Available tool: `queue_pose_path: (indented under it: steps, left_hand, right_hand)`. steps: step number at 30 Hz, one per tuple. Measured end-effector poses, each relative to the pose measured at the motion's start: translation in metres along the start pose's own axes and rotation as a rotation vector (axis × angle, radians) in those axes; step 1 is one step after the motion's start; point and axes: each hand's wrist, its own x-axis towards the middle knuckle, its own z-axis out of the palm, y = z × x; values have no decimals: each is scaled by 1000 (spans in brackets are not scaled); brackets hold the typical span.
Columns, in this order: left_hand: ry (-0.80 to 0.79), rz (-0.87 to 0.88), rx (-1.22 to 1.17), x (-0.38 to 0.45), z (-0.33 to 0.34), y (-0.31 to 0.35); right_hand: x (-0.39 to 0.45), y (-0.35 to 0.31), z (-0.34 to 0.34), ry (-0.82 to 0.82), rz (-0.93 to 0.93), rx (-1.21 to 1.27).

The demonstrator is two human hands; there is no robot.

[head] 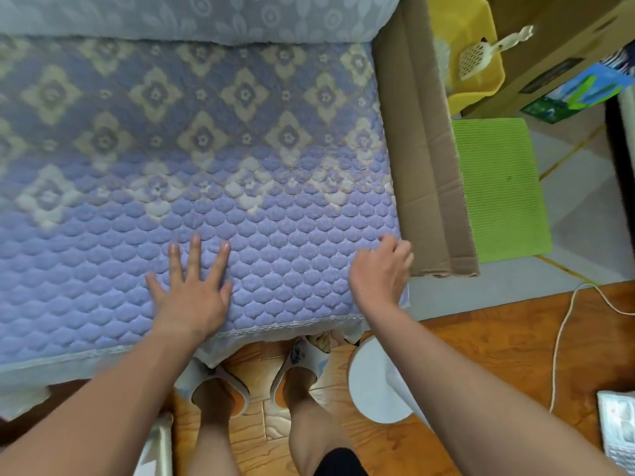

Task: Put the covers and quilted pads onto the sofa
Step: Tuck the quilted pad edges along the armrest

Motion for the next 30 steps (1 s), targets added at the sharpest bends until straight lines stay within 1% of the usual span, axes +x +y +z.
queue_pose_path:
  steps: [1,2,3,4,5,6,8,10,11,12,13,14,15,16,17,18,19,21,22,23,24,25,27,29,30]
  left_hand:
    - [17,8,2,-2,3,-1]
    - [27,20,7,-4,7,-3]
    - [35,36,15,-9,12,-6]
    - [43,51,21,-15,18,-10]
    - [42,64,26,-23,24,-13]
    - [31,74,27,-32,30,-16]
    - [-3,89,26,-54,39,-21]
    - [-31,129,33,-72,42,-28]
    - [-39,169,39,-79,41,-35]
    - [-49,206,30,-84,39,-44]
    - [-52,213,-9,-89,36,-54]
    - [-35,169,-71,-94,33,-65]
    - [7,66,-155,-98,32,-82]
    - [51,-75,-232,-102,31,-104]
    - [81,-222,-289,-107,33,-131]
    - [96,-335,-311,-113,38,-161]
    - [100,-396,-291,-119,46,-193]
    - [62,-390,-272,-133,70,-248]
    - [19,-383,-330,-139,79,-265]
    - [-18,-399,-423,-145,88,-276]
    - [-34,-469,-588,-151,94,-282]
    - [-46,-556,-776,-155,101,-284]
    - [2,-722,-1126,-161,106,-286]
    - [49,-905,-1552,-159,106,-289]
    - [57,-991,-1819,-155,103,-291]
  right_hand:
    - [9,-19,0,-1,-178,21]
    - [19,-33,2,-61,-303,-3]
    - [28,-40,5,-136,-354,-65]
    - [34,-38,11,-209,-329,-132]
    - [32,-30,16,-272,-264,-195]
    - [23,-18,20,-299,-206,-241]
    - [-17,1,28,-310,-156,-278]
    - [-63,-2,33,-373,-109,-348]
    - [-83,-14,36,-397,-133,-388]
    - [-101,-32,38,-394,-248,-418]
    - [-116,-56,43,-383,-448,-431]
    - [-131,-82,50,-384,-682,-420]
    - [-145,-112,61,-418,-886,-394]
    - [-158,-144,73,-460,-1024,-373]
    - [-170,-177,89,-483,-1124,-362]
    - [-183,-209,104,-473,-1221,-376]
    - [-198,-237,121,-442,-1333,-406]
    - [-237,-272,156,-402,-1603,-518]
    - [-259,-278,175,-414,-1734,-600]
    - [-281,-280,192,-431,-1817,-684]
    - [-301,-280,205,-443,-1844,-743]
    - [-316,-282,215,-444,-1847,-761]
    - [-331,-297,227,-426,-1904,-731]
    - [-335,-322,232,-401,-2022,-713]
    - [-336,-336,236,-396,-2072,-706]
